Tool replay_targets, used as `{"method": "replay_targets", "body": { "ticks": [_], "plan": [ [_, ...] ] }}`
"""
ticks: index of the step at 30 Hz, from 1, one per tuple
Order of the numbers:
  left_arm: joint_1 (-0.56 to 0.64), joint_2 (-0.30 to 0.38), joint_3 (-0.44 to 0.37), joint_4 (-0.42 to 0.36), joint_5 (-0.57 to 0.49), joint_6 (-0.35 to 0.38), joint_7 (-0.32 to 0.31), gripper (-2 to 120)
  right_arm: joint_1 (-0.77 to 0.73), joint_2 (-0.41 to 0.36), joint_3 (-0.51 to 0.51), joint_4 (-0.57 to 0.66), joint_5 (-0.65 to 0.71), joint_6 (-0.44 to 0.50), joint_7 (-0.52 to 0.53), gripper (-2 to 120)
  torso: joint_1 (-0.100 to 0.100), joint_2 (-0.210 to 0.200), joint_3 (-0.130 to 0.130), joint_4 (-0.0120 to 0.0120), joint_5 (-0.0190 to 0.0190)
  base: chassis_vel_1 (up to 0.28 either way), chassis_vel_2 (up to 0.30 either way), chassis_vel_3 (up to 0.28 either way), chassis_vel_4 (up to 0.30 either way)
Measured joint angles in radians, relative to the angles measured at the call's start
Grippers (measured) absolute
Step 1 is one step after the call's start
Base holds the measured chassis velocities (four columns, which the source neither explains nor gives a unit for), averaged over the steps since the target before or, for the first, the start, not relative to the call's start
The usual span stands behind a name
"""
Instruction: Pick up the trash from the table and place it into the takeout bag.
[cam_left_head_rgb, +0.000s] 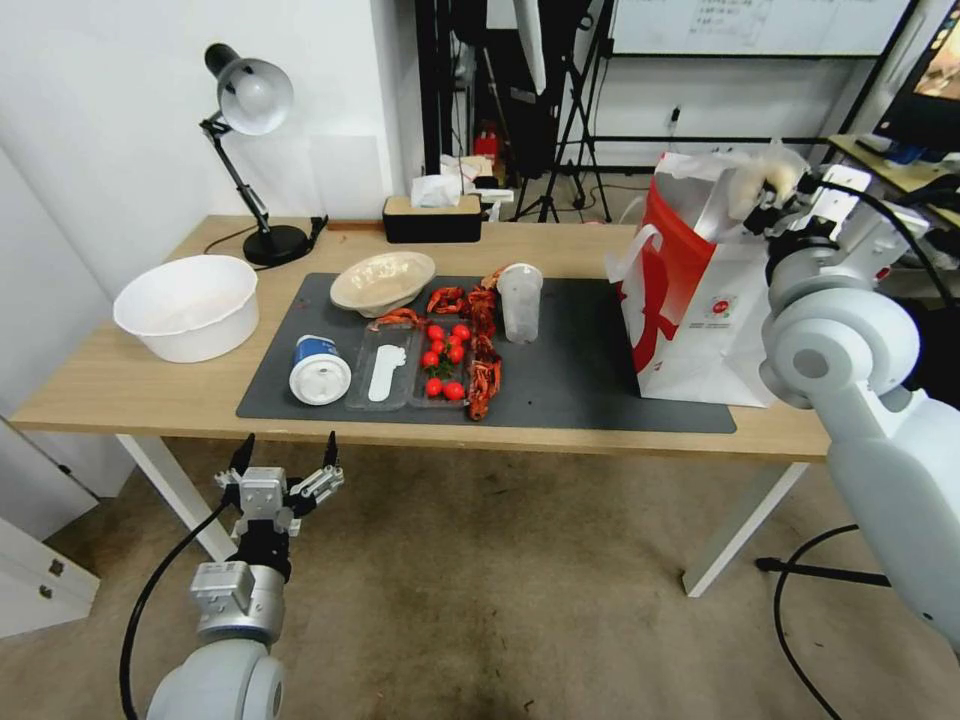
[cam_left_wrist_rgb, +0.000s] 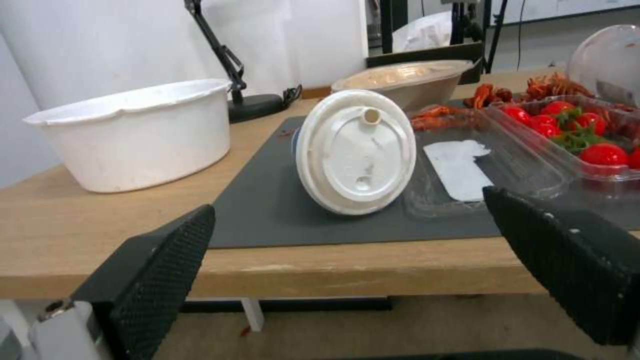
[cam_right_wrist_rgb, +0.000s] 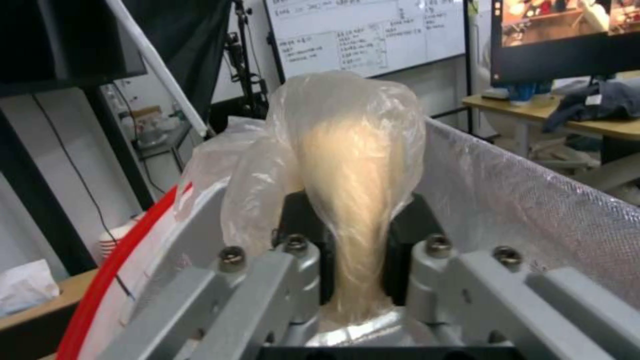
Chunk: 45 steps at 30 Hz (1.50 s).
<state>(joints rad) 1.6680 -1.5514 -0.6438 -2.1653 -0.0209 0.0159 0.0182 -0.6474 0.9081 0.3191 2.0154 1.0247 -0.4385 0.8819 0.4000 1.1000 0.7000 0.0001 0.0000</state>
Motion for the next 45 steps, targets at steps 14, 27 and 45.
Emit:
{"method": "replay_targets", "body": {
  "ticks": [14, 27, 45],
  "plan": [
    [-0.005, -0.006, 0.002, 0.009, 0.003, -0.004, 0.001, 100, 0.027, -0.02, 0.005, -0.015, 0.048, -0.062, 0.04, 69, 0.0, 0.0, 0.0, -0.0001, 0.0, 0.0, 0.0, 0.0, 0.0],
    [-0.006, -0.001, 0.002, 0.01, 0.002, -0.007, 0.001, 100, -0.015, -0.034, 0.024, 0.067, 0.03, 0.167, -0.179, 100, 0.0, 0.0, 0.0, -0.0001, -0.0002, 0.0, 0.0, 0.0, 0.0],
    [-0.01, 0.008, 0.001, 0.019, -0.007, -0.008, 0.0, 100, -0.536, -0.066, 0.055, 0.289, -0.436, 0.488, -0.682, 100, 0.0, 0.0, 0.0, -0.0001, -0.0002, 0.0, 0.0, 0.0, 0.0]
  ]
}}
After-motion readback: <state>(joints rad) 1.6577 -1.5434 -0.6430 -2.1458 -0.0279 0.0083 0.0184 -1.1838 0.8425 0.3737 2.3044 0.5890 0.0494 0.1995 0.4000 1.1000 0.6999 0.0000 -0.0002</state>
